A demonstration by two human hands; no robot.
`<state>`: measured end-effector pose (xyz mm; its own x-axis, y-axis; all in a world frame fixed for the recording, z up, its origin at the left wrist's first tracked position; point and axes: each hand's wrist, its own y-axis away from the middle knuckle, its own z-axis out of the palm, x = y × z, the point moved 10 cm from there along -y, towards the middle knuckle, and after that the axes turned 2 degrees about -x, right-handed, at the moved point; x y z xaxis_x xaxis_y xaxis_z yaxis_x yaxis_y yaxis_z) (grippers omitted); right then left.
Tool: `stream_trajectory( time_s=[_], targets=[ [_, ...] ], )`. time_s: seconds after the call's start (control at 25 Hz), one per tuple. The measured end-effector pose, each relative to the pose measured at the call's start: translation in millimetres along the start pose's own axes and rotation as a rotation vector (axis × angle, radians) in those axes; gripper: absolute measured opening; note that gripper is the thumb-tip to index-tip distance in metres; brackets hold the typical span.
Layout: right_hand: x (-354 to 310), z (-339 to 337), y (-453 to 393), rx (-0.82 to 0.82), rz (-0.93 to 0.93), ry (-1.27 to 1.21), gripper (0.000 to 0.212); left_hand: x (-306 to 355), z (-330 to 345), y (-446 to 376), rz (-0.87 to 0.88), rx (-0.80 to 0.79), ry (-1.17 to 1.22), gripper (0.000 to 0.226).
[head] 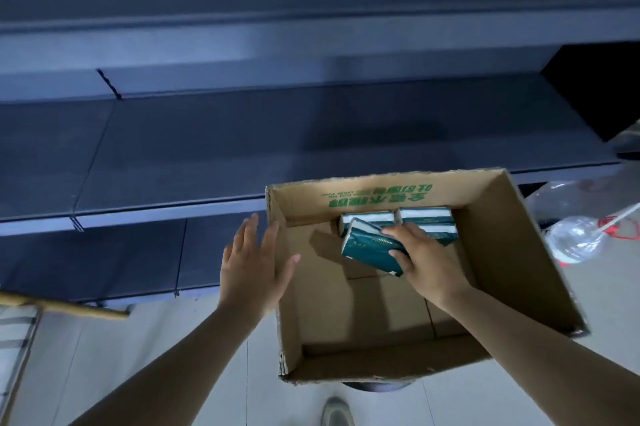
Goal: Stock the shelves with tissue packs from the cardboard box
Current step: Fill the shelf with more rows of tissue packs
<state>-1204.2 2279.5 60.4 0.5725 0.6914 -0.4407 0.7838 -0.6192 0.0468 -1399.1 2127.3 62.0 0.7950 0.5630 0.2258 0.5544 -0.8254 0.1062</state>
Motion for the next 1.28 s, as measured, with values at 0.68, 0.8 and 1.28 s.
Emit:
stream_trajectory(
  time_s=[0.68,0.8,1.28],
  targets=[
    [-308,-407,34,0.449,-0.415,0.129,0.034,83,-439,73,0.334,0.698,-0.195,0.074],
    [-340,-452,28,0.452,-0.424,0.203,0.034,87,-500,78,0.323,0.800,-0.173,0.073],
    [-348,-498,-137,0.539,-0.339,-0.275,0.035,55,-592,-42,0.189,0.945,-0.124,0.083]
  ],
)
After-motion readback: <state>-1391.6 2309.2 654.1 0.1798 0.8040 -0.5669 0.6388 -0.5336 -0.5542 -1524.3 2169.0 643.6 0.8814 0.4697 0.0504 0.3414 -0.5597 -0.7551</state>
